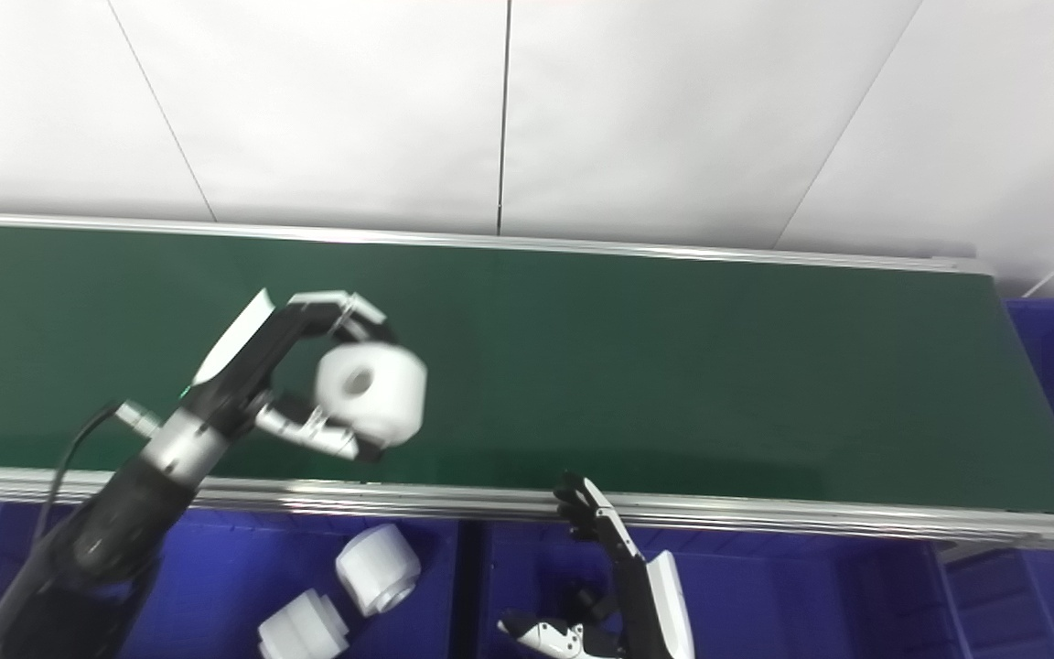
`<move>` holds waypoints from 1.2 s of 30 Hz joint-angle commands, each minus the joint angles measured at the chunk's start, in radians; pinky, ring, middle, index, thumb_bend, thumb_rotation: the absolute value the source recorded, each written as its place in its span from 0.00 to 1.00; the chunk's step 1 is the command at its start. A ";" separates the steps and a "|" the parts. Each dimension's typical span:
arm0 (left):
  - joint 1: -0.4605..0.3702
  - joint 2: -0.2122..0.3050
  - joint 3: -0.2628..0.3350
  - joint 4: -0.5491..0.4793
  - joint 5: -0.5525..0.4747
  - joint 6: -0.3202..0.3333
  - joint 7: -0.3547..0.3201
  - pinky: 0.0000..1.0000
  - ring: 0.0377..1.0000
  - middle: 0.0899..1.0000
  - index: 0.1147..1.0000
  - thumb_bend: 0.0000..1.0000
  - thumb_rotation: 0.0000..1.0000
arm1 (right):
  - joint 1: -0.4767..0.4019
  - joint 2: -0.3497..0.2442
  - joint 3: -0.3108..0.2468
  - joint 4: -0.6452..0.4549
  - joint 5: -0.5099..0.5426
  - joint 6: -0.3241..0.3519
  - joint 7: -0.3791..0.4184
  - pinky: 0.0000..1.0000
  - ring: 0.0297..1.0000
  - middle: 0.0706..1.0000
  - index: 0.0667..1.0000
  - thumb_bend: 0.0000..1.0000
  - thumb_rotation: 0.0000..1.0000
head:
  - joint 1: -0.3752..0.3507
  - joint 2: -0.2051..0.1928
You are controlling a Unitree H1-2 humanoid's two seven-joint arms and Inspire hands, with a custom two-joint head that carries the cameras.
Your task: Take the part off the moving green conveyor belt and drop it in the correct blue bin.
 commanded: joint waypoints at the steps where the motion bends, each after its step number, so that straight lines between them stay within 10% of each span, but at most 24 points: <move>1: 0.023 0.024 0.022 -0.054 -0.030 -0.034 -0.002 0.45 0.42 0.44 0.46 0.50 0.00 | 0.010 -0.004 -0.005 -0.040 0.003 -0.049 0.004 0.71 0.79 0.82 0.88 0.86 0.53 | 0.004 0.001; 17: 0.302 0.099 0.090 -0.122 -0.056 -0.095 -0.036 0.45 0.41 0.45 0.45 0.50 0.00 | 0.053 -0.054 -0.038 -0.120 0.065 -0.049 0.049 0.73 0.79 0.82 0.89 0.87 0.55 | 0.121 0.008; 36: 0.399 0.151 -0.101 -0.125 0.214 -0.129 0.057 0.50 0.44 0.46 0.42 0.50 0.00 | 0.044 -0.115 -0.005 -0.086 0.107 -0.049 0.005 0.77 0.81 0.83 0.90 0.85 0.52 | 0.214 -0.064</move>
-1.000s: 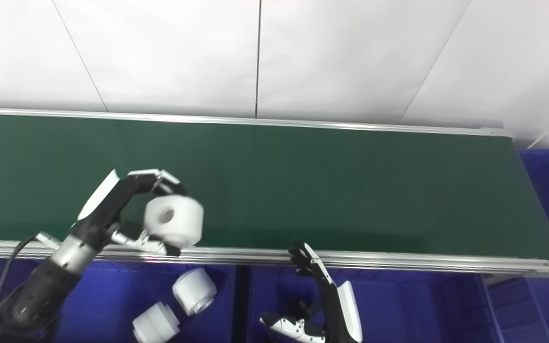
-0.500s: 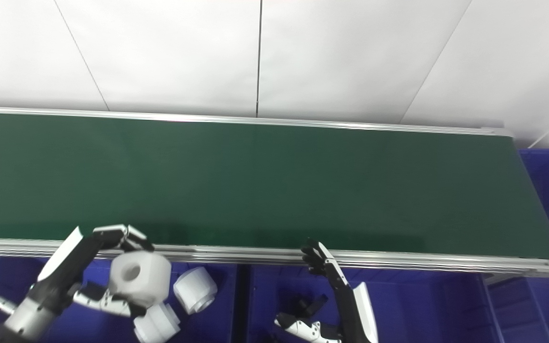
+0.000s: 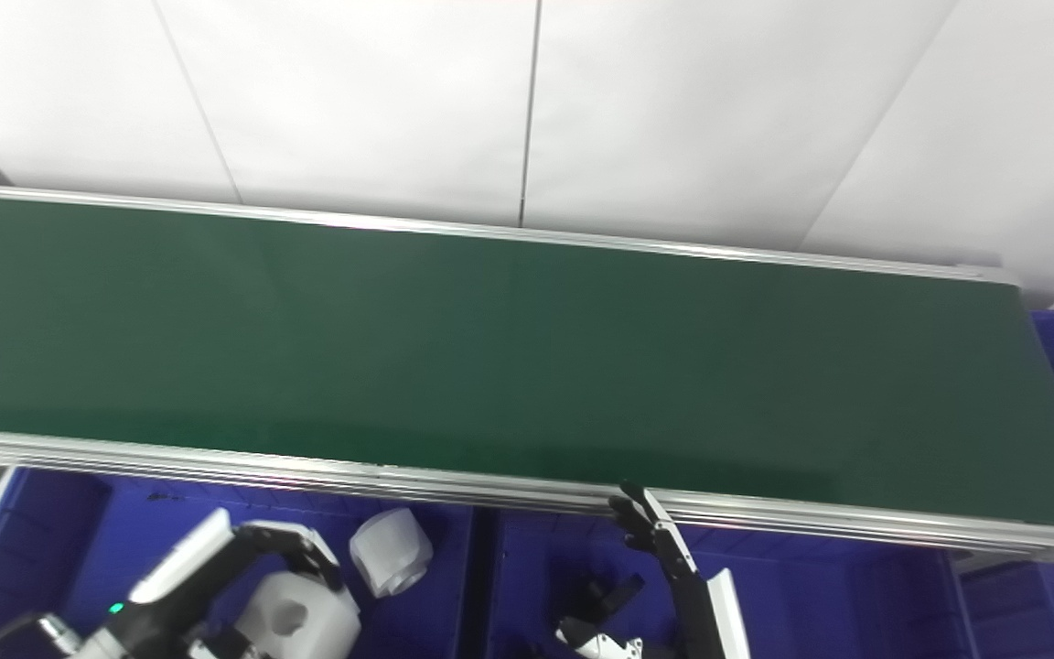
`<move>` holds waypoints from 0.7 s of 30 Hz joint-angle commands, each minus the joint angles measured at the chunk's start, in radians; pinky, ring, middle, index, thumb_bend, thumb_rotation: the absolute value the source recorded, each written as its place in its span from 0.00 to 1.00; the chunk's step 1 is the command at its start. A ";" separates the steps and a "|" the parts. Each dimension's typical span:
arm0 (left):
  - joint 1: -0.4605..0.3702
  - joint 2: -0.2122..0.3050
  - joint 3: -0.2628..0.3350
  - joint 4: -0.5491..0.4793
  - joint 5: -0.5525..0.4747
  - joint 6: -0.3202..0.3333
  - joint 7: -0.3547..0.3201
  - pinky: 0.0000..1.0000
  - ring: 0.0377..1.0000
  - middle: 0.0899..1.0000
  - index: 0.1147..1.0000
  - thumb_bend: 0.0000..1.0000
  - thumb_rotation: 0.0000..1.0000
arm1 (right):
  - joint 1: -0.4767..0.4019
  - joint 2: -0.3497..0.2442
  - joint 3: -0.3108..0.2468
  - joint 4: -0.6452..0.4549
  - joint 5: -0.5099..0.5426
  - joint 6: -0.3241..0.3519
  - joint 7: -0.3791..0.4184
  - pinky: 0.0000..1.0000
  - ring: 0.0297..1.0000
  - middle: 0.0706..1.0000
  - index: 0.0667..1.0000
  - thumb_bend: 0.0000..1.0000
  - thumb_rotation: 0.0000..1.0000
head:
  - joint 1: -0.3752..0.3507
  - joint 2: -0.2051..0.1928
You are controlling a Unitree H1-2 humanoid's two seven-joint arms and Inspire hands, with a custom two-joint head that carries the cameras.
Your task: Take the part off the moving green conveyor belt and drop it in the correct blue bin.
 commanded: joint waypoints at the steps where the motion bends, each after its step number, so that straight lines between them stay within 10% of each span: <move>1: 0.003 0.001 0.003 -0.032 0.039 -0.037 0.033 0.51 0.44 0.46 0.42 0.50 0.00 | 0.001 -0.015 0.001 -0.033 -0.001 -0.049 -0.026 0.76 0.81 0.83 0.90 0.85 0.52 | 0.002 0.000; 6: 0.003 -0.020 -0.015 -0.021 0.121 -0.030 0.027 0.55 0.45 0.46 0.41 0.50 0.00 | 0.000 -0.025 0.011 -0.021 -0.009 -0.049 -0.052 0.74 0.79 0.82 0.89 0.87 0.55 | 0.013 0.005; 9: -0.003 -0.025 -0.025 -0.007 0.164 -0.020 0.019 0.61 0.62 0.48 0.41 0.51 0.00 | -0.007 -0.032 0.027 -0.008 0.005 -0.049 -0.064 0.75 0.79 0.82 0.89 0.86 0.52 | 0.029 -0.002; 12: -0.008 -0.036 -0.021 -0.009 0.257 0.020 0.025 0.69 0.71 0.70 0.43 0.51 0.07 | -0.013 -0.037 0.039 -0.001 0.013 -0.049 -0.072 0.74 0.79 0.83 0.89 0.86 0.53 | 0.036 0.005; 15: -0.008 -0.049 -0.019 -0.025 0.323 0.089 0.002 0.75 0.78 0.80 0.75 0.62 0.35 | -0.013 -0.043 0.048 0.000 0.014 -0.049 -0.084 0.75 0.81 0.83 0.90 0.86 0.53 | 0.051 0.006; 21: -0.002 -0.086 -0.032 -0.101 0.401 0.237 -0.066 0.74 0.81 0.86 0.84 0.69 0.56 | -0.004 -0.066 0.062 -0.007 0.013 -0.049 -0.120 0.75 0.80 0.82 0.89 0.86 0.54 | 0.090 0.020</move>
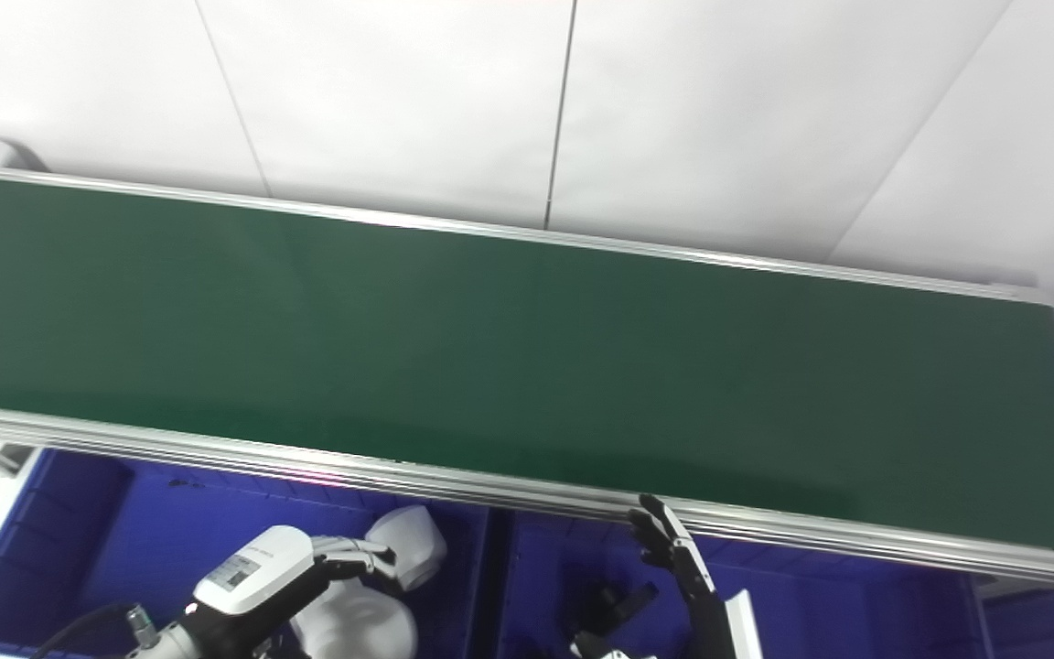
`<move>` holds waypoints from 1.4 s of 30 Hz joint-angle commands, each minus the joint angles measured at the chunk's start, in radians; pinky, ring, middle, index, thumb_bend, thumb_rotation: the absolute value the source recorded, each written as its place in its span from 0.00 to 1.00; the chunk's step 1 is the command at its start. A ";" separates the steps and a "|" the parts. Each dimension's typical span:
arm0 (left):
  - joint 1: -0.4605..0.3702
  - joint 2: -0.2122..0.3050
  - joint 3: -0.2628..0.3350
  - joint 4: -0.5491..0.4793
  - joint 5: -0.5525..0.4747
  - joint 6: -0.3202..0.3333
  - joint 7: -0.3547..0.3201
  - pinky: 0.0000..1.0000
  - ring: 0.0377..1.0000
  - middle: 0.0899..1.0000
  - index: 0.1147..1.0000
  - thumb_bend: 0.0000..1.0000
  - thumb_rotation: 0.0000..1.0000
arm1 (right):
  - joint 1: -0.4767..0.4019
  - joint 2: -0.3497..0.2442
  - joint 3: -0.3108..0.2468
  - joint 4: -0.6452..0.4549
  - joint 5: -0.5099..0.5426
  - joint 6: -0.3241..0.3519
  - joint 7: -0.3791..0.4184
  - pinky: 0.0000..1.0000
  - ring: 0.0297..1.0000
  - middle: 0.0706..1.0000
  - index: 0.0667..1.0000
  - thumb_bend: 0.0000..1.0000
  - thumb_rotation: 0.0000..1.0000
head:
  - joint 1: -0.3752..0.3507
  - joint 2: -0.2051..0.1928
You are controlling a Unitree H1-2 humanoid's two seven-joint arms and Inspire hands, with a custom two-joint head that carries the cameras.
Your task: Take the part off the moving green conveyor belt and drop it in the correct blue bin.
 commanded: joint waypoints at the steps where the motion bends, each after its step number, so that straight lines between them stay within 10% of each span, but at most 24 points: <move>1: 0.004 -0.018 -0.010 -0.047 0.010 0.033 -0.012 0.72 0.80 0.86 0.84 0.69 0.57 | 0.009 -0.016 0.003 -0.020 0.001 -0.049 -0.036 0.75 0.81 0.82 0.89 0.86 0.54 | 0.011 0.003; 13: -0.012 -0.107 0.004 0.045 -0.473 -0.089 -0.009 0.78 0.85 0.87 0.85 0.83 0.49 | 0.003 -0.076 0.024 -0.009 0.022 -0.049 -0.071 0.75 0.80 0.82 0.89 0.88 0.55 | 0.045 0.004; 24: -0.048 -0.122 0.029 0.135 -0.642 -0.183 -0.016 0.80 0.85 0.87 0.86 0.84 0.40 | 0.010 -0.079 0.034 -0.029 0.006 -0.049 -0.070 0.72 0.78 0.81 0.86 0.90 0.54 | -0.125 0.024; 34: -0.117 -0.100 0.079 0.164 -0.778 -0.196 -0.047 0.83 0.87 0.90 0.88 0.83 0.36 | 0.019 0.025 -0.043 -0.140 -0.037 0.031 0.106 0.76 0.83 0.86 0.91 0.90 0.57 | -0.296 0.154; 42: -0.124 -0.079 0.114 0.171 -0.854 -0.177 -0.090 0.83 0.88 0.90 0.89 0.84 0.32 | 0.028 0.124 -0.102 -0.186 -0.090 0.117 0.244 0.76 0.84 0.88 0.93 0.91 0.56 | -0.338 0.144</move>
